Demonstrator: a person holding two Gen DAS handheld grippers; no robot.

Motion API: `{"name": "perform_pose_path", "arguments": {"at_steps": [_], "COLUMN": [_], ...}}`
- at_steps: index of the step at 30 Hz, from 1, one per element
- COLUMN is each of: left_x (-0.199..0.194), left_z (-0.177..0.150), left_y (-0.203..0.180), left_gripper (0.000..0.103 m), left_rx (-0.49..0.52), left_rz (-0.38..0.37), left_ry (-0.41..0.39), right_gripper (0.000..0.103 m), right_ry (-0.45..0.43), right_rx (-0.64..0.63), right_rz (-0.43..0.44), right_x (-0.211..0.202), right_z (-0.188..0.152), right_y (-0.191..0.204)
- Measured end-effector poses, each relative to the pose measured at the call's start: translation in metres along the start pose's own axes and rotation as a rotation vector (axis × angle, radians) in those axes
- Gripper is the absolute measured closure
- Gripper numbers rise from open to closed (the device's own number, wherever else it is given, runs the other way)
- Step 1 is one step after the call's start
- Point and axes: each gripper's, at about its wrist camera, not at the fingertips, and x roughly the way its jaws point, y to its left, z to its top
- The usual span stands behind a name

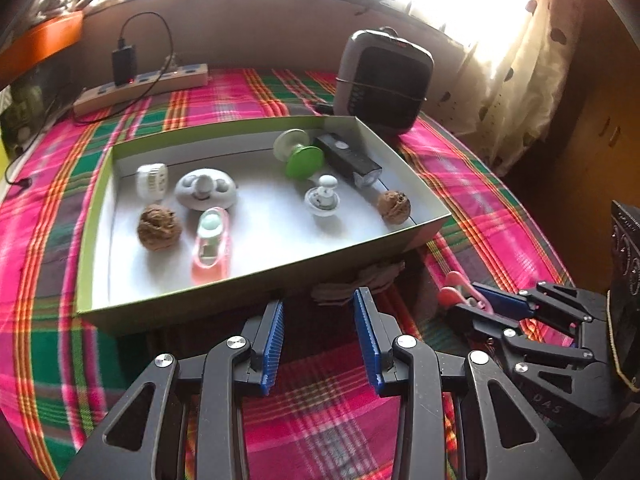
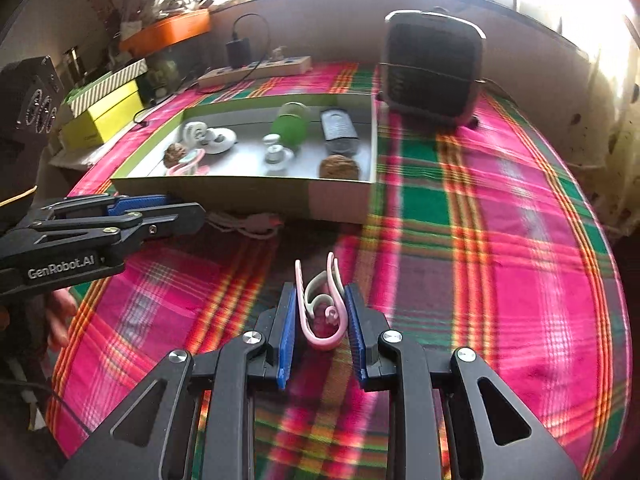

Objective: Organize objects
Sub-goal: 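Grasp the pink hook-shaped clip with the right tool, then hold the pink hook with the right tool while the left tool moves to the white cable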

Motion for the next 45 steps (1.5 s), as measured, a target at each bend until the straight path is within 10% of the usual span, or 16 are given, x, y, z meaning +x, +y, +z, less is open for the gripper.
{"name": "perform_pose_path", "arguments": {"at_steps": [14,24,45], "left_x": [0.005,0.002,0.012], "left_z": [-0.006,-0.001,-0.012], "left_y": [-0.033,-0.020,-0.055], "left_gripper": [0.070,0.070,0.069], "left_rx": [0.097,0.082,0.162], "left_rz": [-0.086,0.060,-0.125], "left_ry": [0.016,-0.028,0.046], "right_gripper": [0.078,0.078,0.078], "right_ry": [-0.015,-0.021,-0.015], "right_rx": [0.043,0.062,0.073], "right_rz": [-0.004,0.006,0.021], "right_x": [-0.006,-0.010,-0.010], "right_z": [-0.004,-0.007,-0.007], "right_y": [-0.020,-0.028,-0.037]}}
